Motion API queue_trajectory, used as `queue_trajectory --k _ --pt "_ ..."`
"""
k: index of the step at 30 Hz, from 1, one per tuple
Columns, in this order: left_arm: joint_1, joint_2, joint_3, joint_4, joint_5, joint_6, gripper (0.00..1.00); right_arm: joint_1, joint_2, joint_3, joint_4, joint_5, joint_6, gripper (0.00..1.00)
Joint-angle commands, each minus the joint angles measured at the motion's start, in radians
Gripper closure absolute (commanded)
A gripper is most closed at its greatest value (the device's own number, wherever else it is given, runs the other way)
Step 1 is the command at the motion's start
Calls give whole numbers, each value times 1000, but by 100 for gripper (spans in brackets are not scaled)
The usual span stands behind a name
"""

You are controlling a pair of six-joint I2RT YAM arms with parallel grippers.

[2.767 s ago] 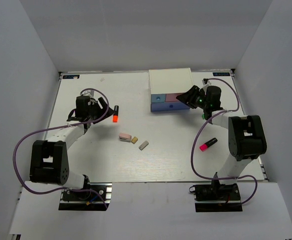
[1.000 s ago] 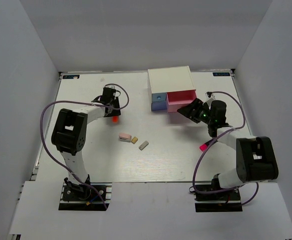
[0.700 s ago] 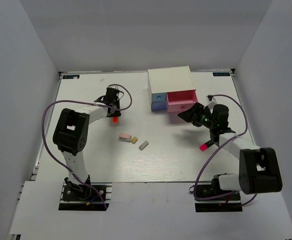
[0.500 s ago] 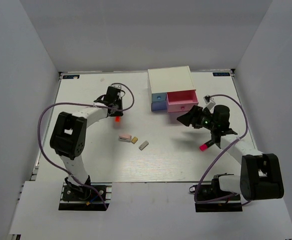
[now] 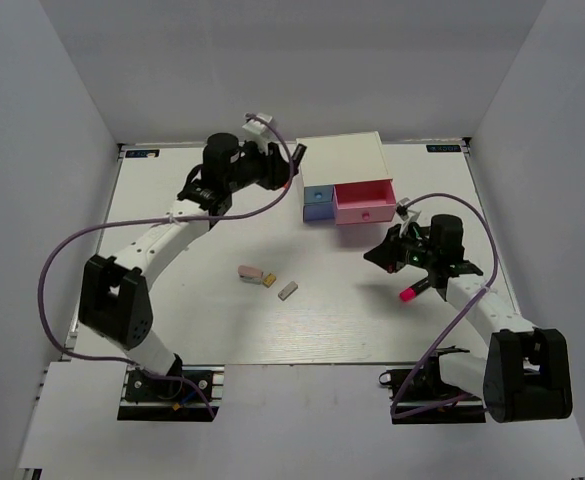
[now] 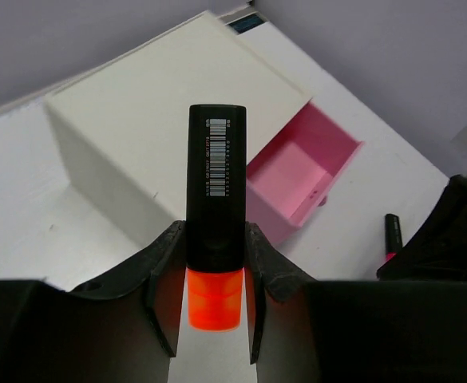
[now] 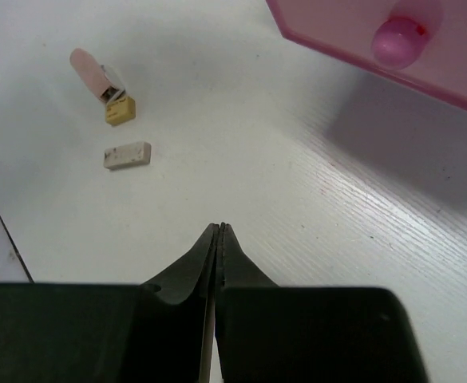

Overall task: Sort the stationery into containers
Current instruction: Place the pen in the drawer.

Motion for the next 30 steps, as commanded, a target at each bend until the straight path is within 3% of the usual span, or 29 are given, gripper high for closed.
queue_trajectory --k 1,5,10,17,21,24,26,28,29,30 --pt "-36 106 138 59 148 49 93 -12 -29 55 -61 -30 -164 100" --pt "-90 232 285 37 173 108 91 -20 -42 104 -124 44 -299 100" --pt "-162 362 437 4 161 161 90 -55 -90 106 -130 136 -352 100" --pt "-233 471 489 4 96 192 83 -94 -122 104 -173 180 -382 100" --pt "-254 494 489 -5 35 214 66 -141 -119 107 -179 205 -413 100" --pt "-265 494 489 -5 -20 223 48 -158 -96 126 -213 232 -431 99" --pt "-274 504 499 6 -40 223 36 -170 -79 153 -259 208 -476 81" --pt "-274 513 523 15 -51 223 31 -186 -62 170 -287 174 -528 63" --pt "-274 513 532 15 -51 223 29 -189 -55 182 -313 154 -578 46" --pt "-274 513 546 15 -51 223 26 -193 -44 193 -346 145 -607 41"
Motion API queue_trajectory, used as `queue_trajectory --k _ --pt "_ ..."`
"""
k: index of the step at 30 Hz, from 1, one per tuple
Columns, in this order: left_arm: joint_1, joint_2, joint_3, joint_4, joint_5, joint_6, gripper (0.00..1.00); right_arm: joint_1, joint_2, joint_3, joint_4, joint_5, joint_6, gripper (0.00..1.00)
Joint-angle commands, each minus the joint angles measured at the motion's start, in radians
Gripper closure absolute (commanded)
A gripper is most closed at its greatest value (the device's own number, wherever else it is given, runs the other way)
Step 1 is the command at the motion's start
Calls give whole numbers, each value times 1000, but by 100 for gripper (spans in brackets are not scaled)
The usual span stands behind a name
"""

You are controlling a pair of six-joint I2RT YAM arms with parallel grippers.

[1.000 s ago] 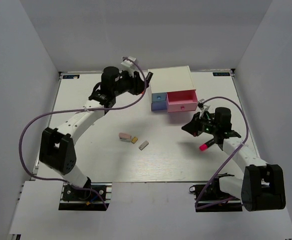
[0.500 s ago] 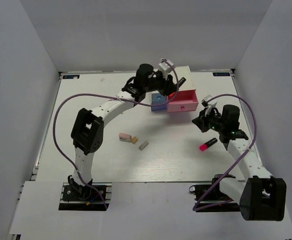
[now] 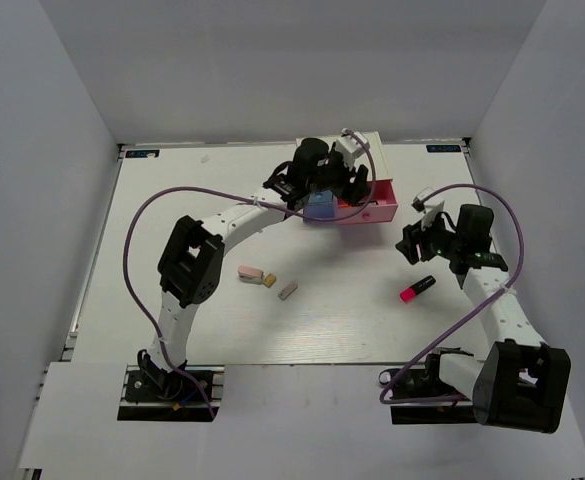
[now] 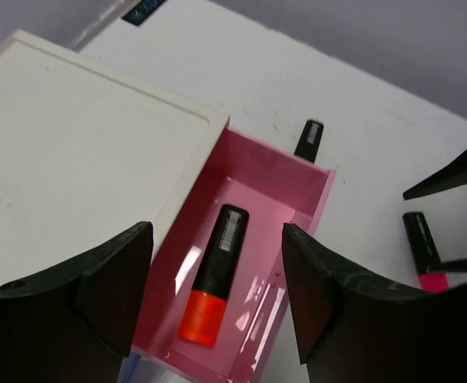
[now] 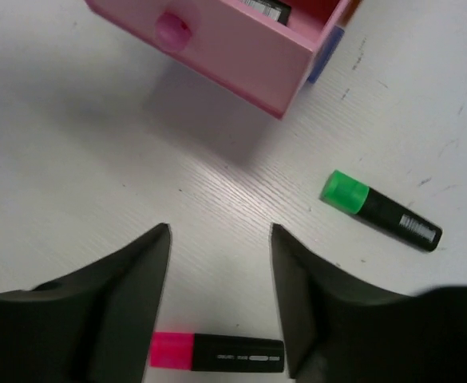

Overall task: Sort the stationery into containers
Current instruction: Place the pen in the drawer, then pick up the pen from the center of the board.

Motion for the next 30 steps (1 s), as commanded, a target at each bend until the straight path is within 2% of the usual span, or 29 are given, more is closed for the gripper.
queue_trajectory --k 1,2,3,4,5,6,7,8,9,10,11,13,14,16,18,19,20,23,30 --pt "-4 -27 77 38 -28 1 24 -18 32 81 -154 -88 -238 35" --pt "-13 -39 88 38 -28 -14 23 -20 39 91 -155 -103 -288 34" --pt "-13 -39 98 38 -18 -23 23 -24 65 118 -231 -114 -341 34" --pt "-13 -54 111 38 -17 -33 22 -27 94 132 -319 -142 -513 34" --pt "-13 -64 120 38 -17 -57 20 -35 110 179 -374 -175 -594 36" --pt "-13 -77 120 47 -8 -74 19 -37 145 193 -558 -188 -675 38" --pt "-13 -111 120 48 -8 -91 18 -46 176 204 -614 -192 -852 40" --pt "-13 -131 91 48 -8 -111 15 -52 190 224 -671 -202 -1023 42" --pt "-13 -156 70 48 -8 -152 14 -55 215 235 -822 -188 -1201 46" --pt "2 -180 41 48 -8 -174 12 -66 240 244 -861 -165 -1274 46" --pt "3 -240 -36 48 -17 -195 12 -67 252 252 -892 -153 -1434 46" --pt "12 -313 -169 32 -72 -226 7 -73 300 278 -992 -92 -1524 46" --pt "12 -394 -219 32 -127 -226 4 -76 311 290 -1030 -78 -1625 45" --pt "12 -479 -377 32 -190 -246 0 -75 341 301 -1057 -44 -1662 40" --pt "12 -565 -482 32 -312 -272 0 -73 352 296 -1055 -7 -1718 29" --pt "12 -643 -579 32 -353 -305 0 -73 355 274 -1020 4 -1727 28" --pt "12 -677 -622 32 -426 -329 0 -70 354 264 -1006 37 -1733 28" --pt "21 -771 -748 -17 -514 -401 0 -66 355 209 -936 70 -1748 28" --pt "50 -803 -903 -75 -542 -580 0 -52 409 167 -799 134 -1690 29"
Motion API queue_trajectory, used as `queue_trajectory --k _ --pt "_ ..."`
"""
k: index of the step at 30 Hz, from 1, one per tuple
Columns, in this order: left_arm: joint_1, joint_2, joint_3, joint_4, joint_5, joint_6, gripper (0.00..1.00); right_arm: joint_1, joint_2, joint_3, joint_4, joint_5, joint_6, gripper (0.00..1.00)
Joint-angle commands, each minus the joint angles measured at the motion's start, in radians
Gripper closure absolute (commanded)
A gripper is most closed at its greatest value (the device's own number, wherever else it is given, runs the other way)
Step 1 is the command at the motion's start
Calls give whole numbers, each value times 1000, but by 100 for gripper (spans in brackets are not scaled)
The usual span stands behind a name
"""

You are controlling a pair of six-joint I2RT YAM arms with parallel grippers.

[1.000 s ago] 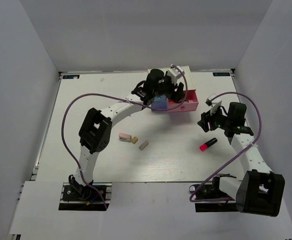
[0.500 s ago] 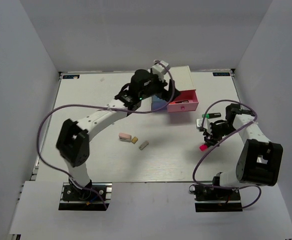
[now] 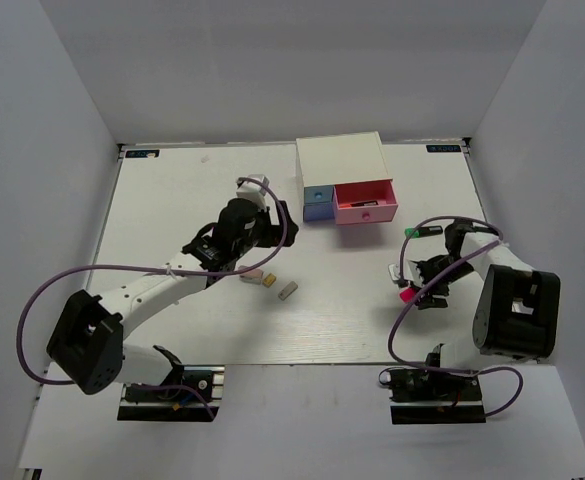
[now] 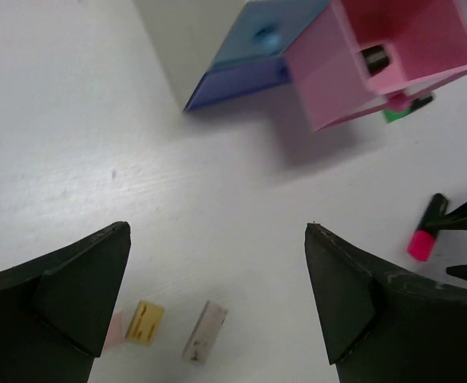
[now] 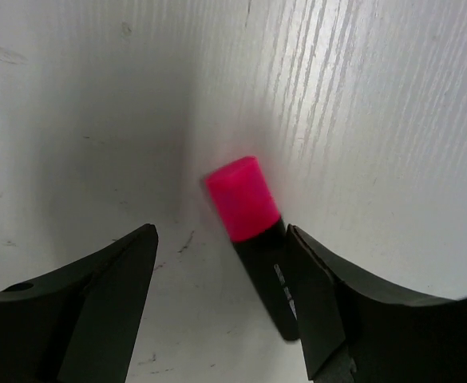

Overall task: Sort the stationery into containers
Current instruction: Pick up the pen from the center of the board, then place the pen in the drawer.

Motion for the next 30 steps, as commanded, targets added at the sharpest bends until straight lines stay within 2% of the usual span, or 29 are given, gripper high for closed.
queue_trajectory --k 1,4,9,10,11,12,13,16,18,20,21,23,24,26,29,30 --pt "15 -20 -53 -40 -45 -119 0 11 59 11 69 39 -135 29" --pt "24 -11 -53 -28 -17 -130 0 17 101 33 113 31 -57 29" --pt "43 -2 -53 -37 -6 -148 0 28 138 33 176 42 -28 29" --pt "43 -2 -53 -37 -6 -148 0 31 143 34 173 46 -26 32" --pt "43 -2 -53 -37 -6 -148 0 34 155 36 170 57 -22 36" --pt "43 -2 -53 -37 3 -157 0 35 161 46 163 63 -14 52" --pt "43 -2 -62 -37 3 -158 0 34 164 51 141 74 -11 63" --pt "52 -2 -73 -37 21 -167 0 31 179 86 92 82 6 88" --pt "52 -2 -82 -28 35 -176 0 29 172 123 40 51 9 94" --pt "52 7 -92 -19 46 -176 0 29 152 181 -41 -2 27 96" --pt "52 16 -92 -19 46 -176 0 29 138 206 -61 -112 33 96" --pt "61 30 -92 -19 73 -176 0 32 94 313 -115 -192 81 96" --pt "61 30 -92 -19 74 -176 0 40 63 333 -117 -319 102 94" --pt "61 55 -92 -10 98 -176 0 48 51 429 -92 -422 211 93" --pt "61 79 -82 1 132 -176 0 78 34 540 -51 -515 352 93" --pt "61 88 -82 10 141 -176 0 81 29 552 8 -526 380 93"
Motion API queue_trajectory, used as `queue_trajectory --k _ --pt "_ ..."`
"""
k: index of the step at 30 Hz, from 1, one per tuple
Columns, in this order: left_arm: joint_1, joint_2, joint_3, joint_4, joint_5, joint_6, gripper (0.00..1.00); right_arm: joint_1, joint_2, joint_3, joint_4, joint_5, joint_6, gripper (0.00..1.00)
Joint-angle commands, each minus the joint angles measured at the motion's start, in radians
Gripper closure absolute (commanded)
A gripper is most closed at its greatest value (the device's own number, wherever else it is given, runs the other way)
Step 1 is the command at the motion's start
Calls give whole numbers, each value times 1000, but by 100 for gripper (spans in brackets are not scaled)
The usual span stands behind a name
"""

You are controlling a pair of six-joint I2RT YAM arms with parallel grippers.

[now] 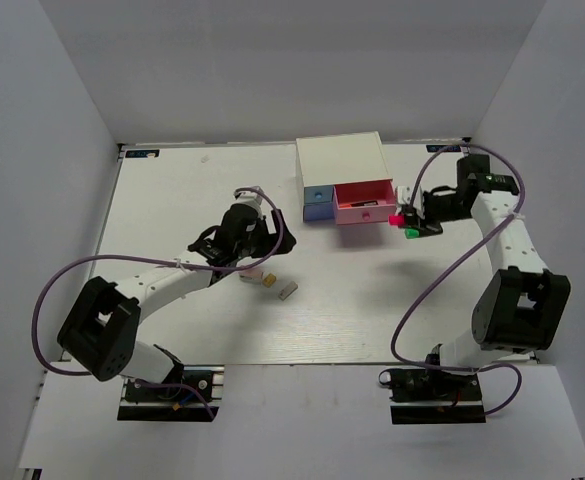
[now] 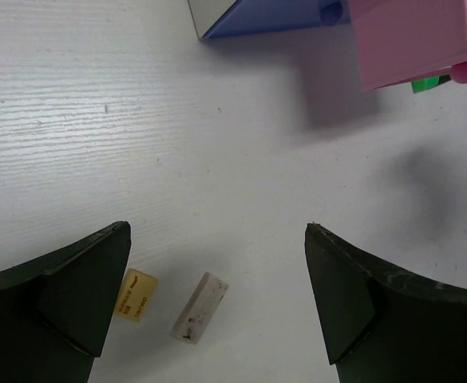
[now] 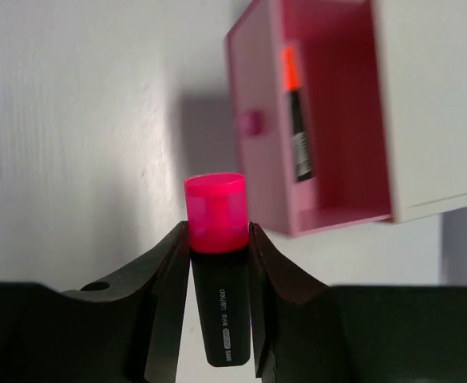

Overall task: Sort the stationery into containers
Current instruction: Place the pen in the drawer, then pick up the pen from the center of the board.

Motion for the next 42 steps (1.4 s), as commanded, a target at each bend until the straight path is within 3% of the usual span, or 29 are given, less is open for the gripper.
queue_trajectory --k 1,8,15,18,19,20,21,28,31,32,37,41,42 --pt "6 8 -2 27 50 -4 0 33 -36 73 67 -201 238 93" --pt "6 28 8 49 72 -4 0 123 -41 84 444 -172 516 88" --pt "6 28 8 49 81 -4 0 194 57 113 591 -77 551 82" --pt "6 28 8 49 81 -4 0 205 79 128 586 -75 544 57" --pt "6 28 8 49 81 -4 0 208 82 130 577 -69 546 38" --pt "6 28 8 49 81 -4 0 209 85 130 583 -69 546 30" --pt "6 28 8 49 81 -4 0 209 76 128 598 -65 576 27" --pt "6 37 8 58 90 -4 0 189 -21 29 856 30 773 36" --pt "6 37 8 49 90 -4 0 160 -38 24 878 67 825 56" --pt "6 37 8 49 90 -4 0 149 -41 29 871 76 836 67" --pt "6 37 -2 49 90 -4 0 13 -24 65 758 89 819 88" --pt "6 37 -2 49 90 -4 0 -50 19 78 614 92 660 89" --pt "6 37 -2 49 90 -4 0 -59 30 87 515 96 635 84"
